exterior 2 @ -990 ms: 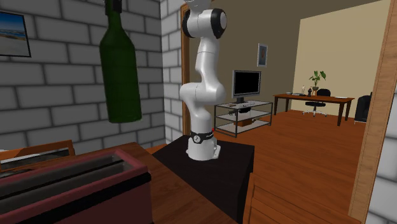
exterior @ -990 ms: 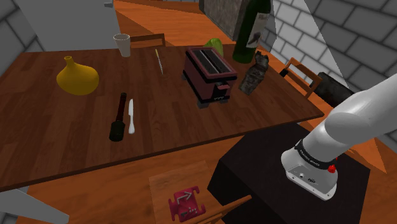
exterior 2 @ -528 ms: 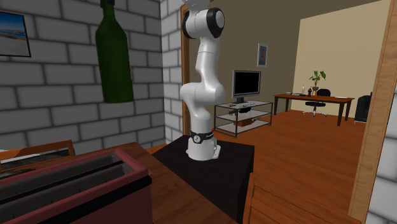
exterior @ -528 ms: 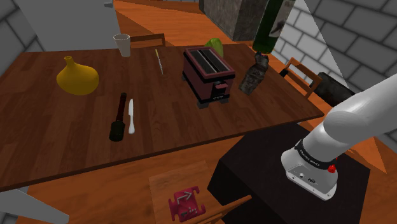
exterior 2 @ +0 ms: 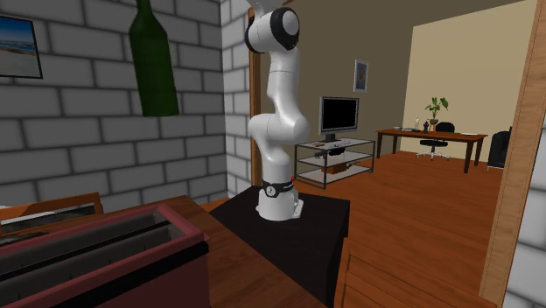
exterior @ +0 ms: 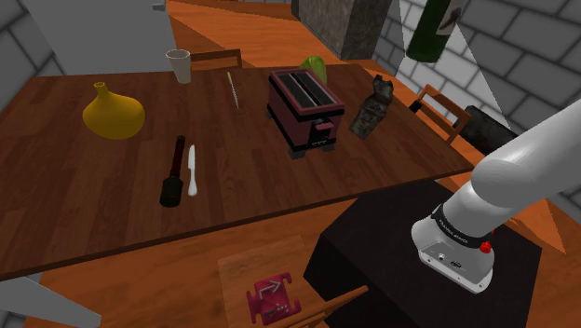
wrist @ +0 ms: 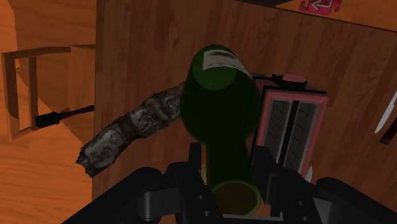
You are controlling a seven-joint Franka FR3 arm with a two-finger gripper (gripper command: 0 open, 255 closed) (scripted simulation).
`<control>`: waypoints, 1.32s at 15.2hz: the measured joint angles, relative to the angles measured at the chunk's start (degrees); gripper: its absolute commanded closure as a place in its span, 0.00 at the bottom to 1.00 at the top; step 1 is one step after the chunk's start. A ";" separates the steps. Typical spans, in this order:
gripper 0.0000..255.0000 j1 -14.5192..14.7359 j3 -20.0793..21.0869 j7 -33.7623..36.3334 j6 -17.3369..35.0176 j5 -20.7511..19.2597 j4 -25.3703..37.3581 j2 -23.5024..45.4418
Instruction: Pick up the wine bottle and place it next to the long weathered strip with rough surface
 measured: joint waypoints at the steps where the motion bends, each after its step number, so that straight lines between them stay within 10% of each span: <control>1: 1.00 -0.58 -1.12 -1.64 -0.82 0.10 1.31 0.50; 20: 1.00 -1.32 -0.62 -1.92 14.71 -2.12 -25.86 -11.30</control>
